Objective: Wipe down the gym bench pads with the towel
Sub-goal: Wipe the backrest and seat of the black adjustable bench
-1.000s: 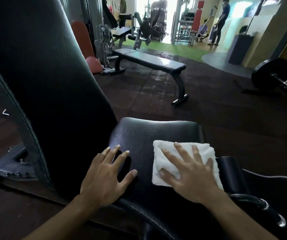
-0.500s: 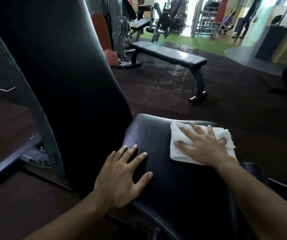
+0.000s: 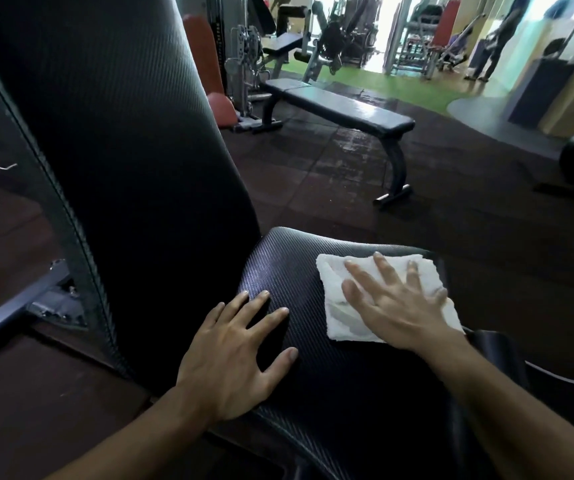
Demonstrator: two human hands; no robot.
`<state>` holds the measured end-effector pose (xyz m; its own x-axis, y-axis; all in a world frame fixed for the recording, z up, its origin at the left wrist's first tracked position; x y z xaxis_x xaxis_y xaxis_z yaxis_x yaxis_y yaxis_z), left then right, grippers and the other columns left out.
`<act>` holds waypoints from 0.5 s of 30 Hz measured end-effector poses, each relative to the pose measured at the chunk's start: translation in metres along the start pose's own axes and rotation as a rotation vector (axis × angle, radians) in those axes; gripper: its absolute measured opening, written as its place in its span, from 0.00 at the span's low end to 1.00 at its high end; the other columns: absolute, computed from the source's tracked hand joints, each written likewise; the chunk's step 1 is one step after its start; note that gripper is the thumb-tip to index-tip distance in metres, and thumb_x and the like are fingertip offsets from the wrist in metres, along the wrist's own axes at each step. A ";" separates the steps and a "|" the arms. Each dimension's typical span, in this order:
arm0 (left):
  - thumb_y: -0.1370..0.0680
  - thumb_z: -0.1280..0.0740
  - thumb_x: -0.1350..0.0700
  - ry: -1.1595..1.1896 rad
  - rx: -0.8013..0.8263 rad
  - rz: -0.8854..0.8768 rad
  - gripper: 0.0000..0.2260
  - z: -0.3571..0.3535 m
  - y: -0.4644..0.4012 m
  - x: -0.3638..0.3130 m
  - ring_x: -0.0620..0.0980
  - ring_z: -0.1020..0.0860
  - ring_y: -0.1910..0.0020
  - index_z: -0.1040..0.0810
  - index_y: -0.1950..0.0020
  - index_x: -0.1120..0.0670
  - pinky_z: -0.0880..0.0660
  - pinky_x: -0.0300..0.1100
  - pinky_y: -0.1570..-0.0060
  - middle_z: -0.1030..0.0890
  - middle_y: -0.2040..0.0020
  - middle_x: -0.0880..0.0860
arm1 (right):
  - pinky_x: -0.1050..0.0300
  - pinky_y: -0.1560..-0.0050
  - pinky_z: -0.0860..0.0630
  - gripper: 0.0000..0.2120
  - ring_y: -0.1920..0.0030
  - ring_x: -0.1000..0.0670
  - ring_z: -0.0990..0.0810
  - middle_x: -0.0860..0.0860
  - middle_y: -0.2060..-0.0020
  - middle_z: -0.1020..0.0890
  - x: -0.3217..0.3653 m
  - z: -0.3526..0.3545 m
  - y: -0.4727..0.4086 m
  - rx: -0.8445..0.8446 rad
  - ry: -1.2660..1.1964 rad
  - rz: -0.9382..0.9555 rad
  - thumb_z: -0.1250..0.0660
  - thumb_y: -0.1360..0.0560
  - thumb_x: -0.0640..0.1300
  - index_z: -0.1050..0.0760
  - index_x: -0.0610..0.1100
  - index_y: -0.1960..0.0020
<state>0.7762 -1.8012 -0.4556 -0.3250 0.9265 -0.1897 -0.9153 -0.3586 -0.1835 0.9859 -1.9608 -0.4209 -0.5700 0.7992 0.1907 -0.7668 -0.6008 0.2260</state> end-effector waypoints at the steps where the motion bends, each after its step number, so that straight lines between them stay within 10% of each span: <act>1: 0.24 0.55 0.26 0.003 -0.005 0.004 0.32 0.000 0.000 0.000 0.46 0.48 0.21 0.38 0.24 0.36 0.53 0.48 0.23 0.42 0.20 0.44 | 0.19 0.31 0.62 0.32 0.20 0.39 0.66 0.60 0.18 0.60 0.005 -0.002 -0.002 -0.008 -0.005 -0.003 0.66 0.29 0.78 0.59 0.78 0.25; 10: 0.25 0.55 0.26 0.007 0.019 0.023 0.32 0.001 0.001 0.001 0.45 0.50 0.21 0.40 0.23 0.35 0.53 0.48 0.23 0.43 0.20 0.43 | 0.20 0.30 0.59 0.31 0.19 0.40 0.63 0.58 0.18 0.59 -0.001 -0.006 0.007 -0.025 0.056 0.057 0.60 0.26 0.76 0.59 0.75 0.24; 15: 0.25 0.55 0.27 0.022 0.013 0.023 0.32 0.003 0.001 -0.001 0.45 0.51 0.21 0.41 0.23 0.36 0.55 0.47 0.23 0.45 0.20 0.43 | 0.23 0.31 0.39 0.35 0.23 0.42 0.37 0.53 0.25 0.32 0.007 -0.003 0.021 -0.396 0.062 0.271 0.46 0.32 0.78 0.30 0.63 0.30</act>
<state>0.7749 -1.8017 -0.4526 -0.3409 0.9153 -0.2145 -0.9106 -0.3782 -0.1666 0.9650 -1.9682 -0.4172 -0.7722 0.6213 0.1328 -0.6346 -0.7444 -0.2077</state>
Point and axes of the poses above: each hand's wrist, its own y-axis away from the middle knuckle, its own z-axis out of the back of the hand, x = y × z, the point moved 2 cm from there along -y, towards the middle knuckle
